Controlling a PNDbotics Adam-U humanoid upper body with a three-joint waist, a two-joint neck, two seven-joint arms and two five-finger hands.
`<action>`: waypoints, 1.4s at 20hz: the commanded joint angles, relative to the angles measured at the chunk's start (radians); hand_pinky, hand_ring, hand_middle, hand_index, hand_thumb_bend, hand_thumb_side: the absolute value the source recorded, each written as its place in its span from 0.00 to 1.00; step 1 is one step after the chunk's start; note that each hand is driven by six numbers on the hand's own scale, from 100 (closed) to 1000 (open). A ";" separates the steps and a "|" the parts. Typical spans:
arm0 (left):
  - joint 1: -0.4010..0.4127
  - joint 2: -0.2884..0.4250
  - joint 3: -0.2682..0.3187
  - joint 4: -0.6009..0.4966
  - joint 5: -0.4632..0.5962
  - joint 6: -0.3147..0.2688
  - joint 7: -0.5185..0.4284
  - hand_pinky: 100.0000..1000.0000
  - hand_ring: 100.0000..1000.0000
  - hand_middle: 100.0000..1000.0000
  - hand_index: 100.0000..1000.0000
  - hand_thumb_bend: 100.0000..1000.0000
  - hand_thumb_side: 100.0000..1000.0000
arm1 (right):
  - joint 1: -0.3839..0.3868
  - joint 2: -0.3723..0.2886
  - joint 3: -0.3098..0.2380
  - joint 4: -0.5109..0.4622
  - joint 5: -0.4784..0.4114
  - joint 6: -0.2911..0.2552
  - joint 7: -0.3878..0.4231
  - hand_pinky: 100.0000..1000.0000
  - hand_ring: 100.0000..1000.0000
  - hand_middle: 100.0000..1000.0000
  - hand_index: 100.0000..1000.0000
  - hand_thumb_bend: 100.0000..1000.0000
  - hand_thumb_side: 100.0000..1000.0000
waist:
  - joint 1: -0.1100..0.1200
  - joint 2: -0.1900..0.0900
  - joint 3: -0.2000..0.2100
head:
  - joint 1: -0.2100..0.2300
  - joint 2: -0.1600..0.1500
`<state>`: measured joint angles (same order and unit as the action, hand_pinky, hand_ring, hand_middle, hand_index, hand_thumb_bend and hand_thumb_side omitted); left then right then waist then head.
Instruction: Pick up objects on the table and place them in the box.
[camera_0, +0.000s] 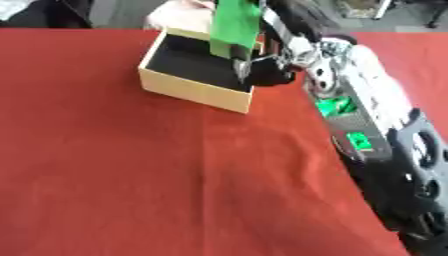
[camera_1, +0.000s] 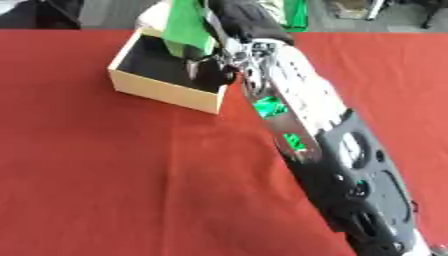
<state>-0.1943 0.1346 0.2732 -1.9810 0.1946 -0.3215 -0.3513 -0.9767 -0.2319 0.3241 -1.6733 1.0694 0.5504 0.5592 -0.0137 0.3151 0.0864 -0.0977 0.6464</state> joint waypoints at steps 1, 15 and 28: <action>-0.009 0.026 -0.006 -0.019 0.009 0.003 -0.008 0.57 0.55 0.72 0.88 0.00 0.47 | -0.051 0.008 -0.017 0.077 -0.046 0.009 -0.024 0.27 0.34 0.37 1.00 0.00 0.00 | 0.008 -0.035 0.006 | -0.011 0.016; -0.012 0.013 -0.014 -0.019 0.012 0.004 -0.026 0.57 0.55 0.72 0.88 0.00 0.47 | -0.142 0.064 -0.062 0.435 -0.112 0.052 -0.218 0.27 0.34 0.37 1.00 0.00 0.01 | 0.009 -0.019 0.042 | -0.080 -0.003; -0.015 0.002 -0.015 -0.019 0.004 0.005 -0.034 0.57 0.55 0.72 0.88 0.00 0.47 | -0.155 0.076 -0.092 0.564 -0.171 0.058 -0.340 0.42 0.47 0.49 1.00 0.00 0.14 | 0.009 -0.002 0.055 | -0.087 -0.020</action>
<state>-0.2013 0.1315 0.2623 -1.9810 0.1985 -0.3150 -0.3802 -1.1041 -0.1526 0.2401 -1.1040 0.9055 0.6089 0.2292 -0.0137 0.3164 0.1387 -0.1802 0.6344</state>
